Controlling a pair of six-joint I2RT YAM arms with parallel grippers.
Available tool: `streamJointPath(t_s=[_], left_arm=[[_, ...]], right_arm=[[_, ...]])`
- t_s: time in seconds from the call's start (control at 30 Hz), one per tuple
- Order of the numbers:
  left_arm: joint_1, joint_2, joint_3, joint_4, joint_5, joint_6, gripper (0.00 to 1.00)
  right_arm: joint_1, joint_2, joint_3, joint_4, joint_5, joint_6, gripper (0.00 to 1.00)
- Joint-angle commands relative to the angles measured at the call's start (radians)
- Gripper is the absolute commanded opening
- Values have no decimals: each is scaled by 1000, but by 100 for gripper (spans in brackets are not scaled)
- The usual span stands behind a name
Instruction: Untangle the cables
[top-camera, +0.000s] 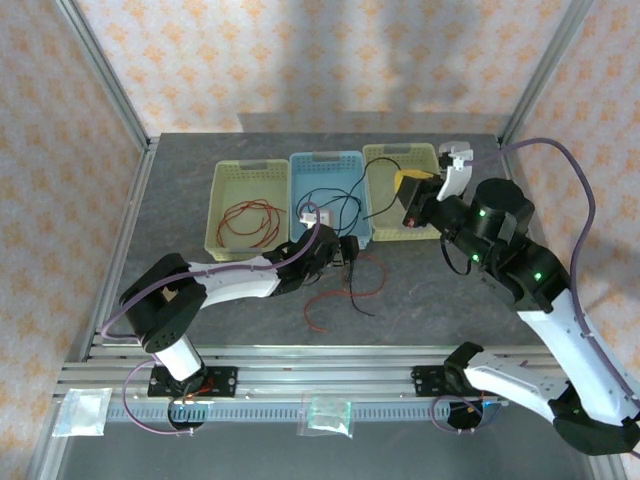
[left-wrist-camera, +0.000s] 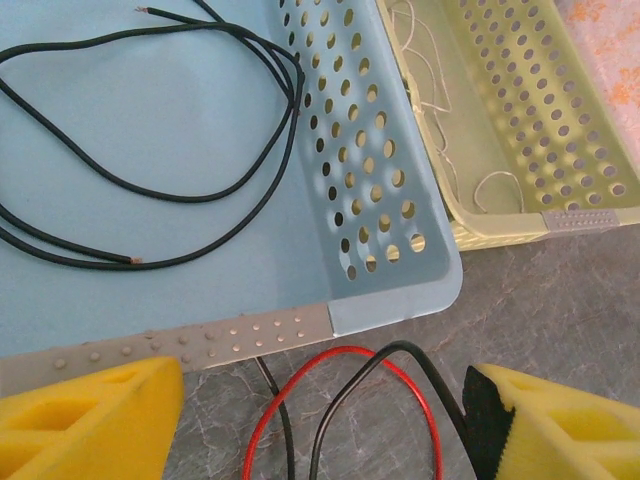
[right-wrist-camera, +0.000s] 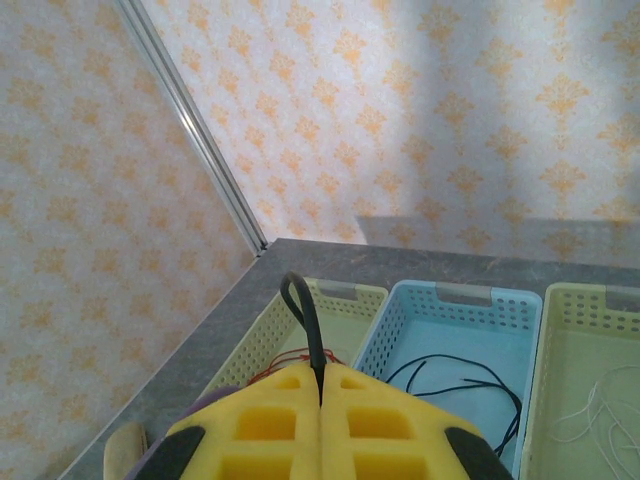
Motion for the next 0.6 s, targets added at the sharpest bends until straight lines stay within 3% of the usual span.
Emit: streamJointPath(t_s=[0.0,0.17,0.37,0.57], left_arm=[[-5,37,-21,-10,19,-11,75],[-11,45,-20,-9,19,-11,75],[-16,43,-35,1,16,-18,75],[-19,36,-36,-1,12,-17,75]], right_arm=[[5,-22,42,32,31,-2,0],[5,-42,66,38,85,10,0],[5,-69,107,54,254,21,0],[5,-65,129,53,308,7,0]])
